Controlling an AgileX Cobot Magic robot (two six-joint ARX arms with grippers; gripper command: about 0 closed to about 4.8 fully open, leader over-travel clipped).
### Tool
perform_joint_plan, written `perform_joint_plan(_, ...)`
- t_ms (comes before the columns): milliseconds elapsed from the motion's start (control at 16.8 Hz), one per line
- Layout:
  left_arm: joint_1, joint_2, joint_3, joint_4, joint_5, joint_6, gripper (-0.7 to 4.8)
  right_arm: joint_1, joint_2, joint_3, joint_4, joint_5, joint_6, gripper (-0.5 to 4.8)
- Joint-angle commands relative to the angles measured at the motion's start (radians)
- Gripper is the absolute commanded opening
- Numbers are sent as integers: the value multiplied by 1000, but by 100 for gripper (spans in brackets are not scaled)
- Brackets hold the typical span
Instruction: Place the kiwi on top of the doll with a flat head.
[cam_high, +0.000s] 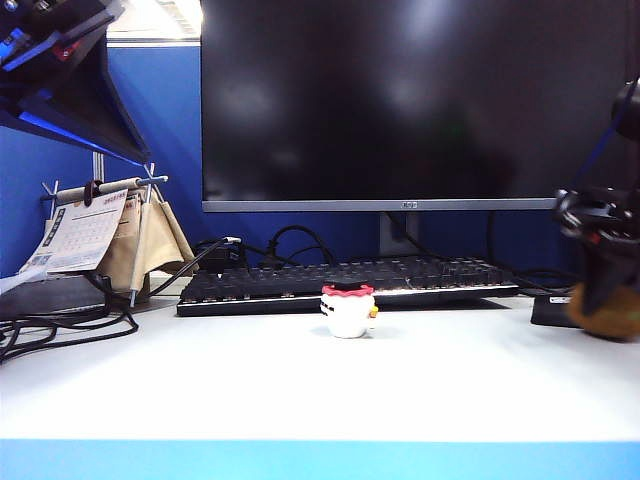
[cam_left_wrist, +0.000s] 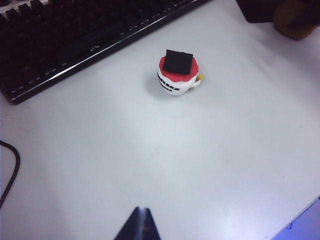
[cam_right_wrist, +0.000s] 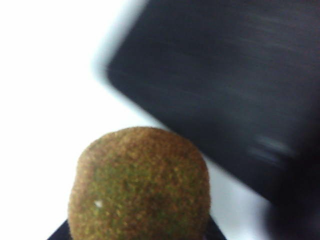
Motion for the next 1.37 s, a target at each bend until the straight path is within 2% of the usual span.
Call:
perform_joint_plan(60,0,-2,4,9,4,4,-3,39,-6,5,32,-89,43,198)
perform_joint_plan(298,0,-2,4,8,4,4,-4,237,-6,59,15,-69,43,198)
perform_joint_plan(477,0,-2,4,-4,4,4,-4,375,-6,181,-48,56,19,198)
perform_joint_plan(655,0,-2,4,-14,4,4,-4,454,-6,292,-99,121,-3,199)
perform_joint_plan(894,0,-2,4,-16,4,4,-4,472,-5,384,-167,117,-2,198)
perform_joint_plan(1132,0,-2,4,-13,3,4,-4,476,7,390,-206,60,-2,198)
perform_joint_plan(1370,0,-2,4,-15,5,-1,-4,520,34,391,-193,57,-2,198)
